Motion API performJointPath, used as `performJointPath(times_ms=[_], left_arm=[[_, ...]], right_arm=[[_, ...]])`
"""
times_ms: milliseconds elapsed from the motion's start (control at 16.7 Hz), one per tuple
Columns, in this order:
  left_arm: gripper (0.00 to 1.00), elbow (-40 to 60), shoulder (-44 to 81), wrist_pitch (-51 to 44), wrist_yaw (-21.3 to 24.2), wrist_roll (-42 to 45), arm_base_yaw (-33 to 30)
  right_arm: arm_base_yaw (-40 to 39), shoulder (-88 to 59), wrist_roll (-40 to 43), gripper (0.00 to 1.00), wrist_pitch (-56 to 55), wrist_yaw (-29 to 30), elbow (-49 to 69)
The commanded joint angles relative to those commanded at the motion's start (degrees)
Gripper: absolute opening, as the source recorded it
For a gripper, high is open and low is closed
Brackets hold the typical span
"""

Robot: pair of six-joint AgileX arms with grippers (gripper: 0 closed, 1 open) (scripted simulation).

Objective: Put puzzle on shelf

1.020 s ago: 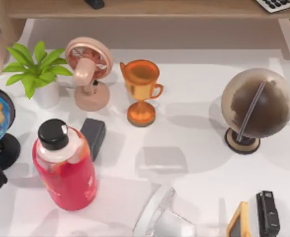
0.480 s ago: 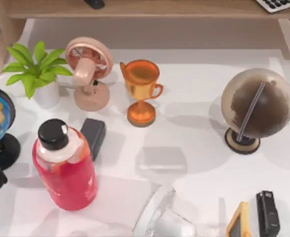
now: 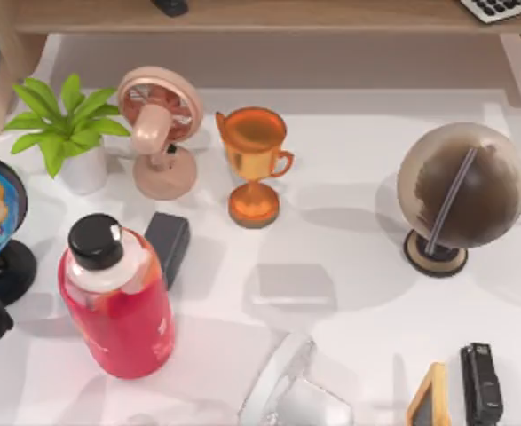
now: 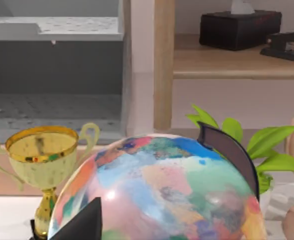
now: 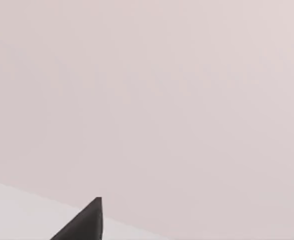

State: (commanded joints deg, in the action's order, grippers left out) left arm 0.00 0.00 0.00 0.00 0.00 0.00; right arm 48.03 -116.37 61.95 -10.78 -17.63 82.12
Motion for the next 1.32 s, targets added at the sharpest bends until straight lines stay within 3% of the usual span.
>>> performJointPath(times_ms=[420,720,960,1320], left_arm=[[1.00,0.0,0.0,0.0,0.0,0.0,0.0],[1.00,0.0,0.0,0.0,0.0,0.0,0.0],[1.00,0.0,0.0,0.0,0.0,0.0,0.0],[1.00,0.0,0.0,0.0,0.0,0.0,0.0]], right_arm=[[-12.6,-7.3,-18.2,1.00,47.2,7.8,30.3],[-21.1,-14.9,-29.2,1.00,72.9,11.1,44.9],[-24.6,-20.5,-34.6,1.00,84.0,12.5,50.8],[-25.1,-22.0,-35.7,1.00,86.0,12.8,51.7]])
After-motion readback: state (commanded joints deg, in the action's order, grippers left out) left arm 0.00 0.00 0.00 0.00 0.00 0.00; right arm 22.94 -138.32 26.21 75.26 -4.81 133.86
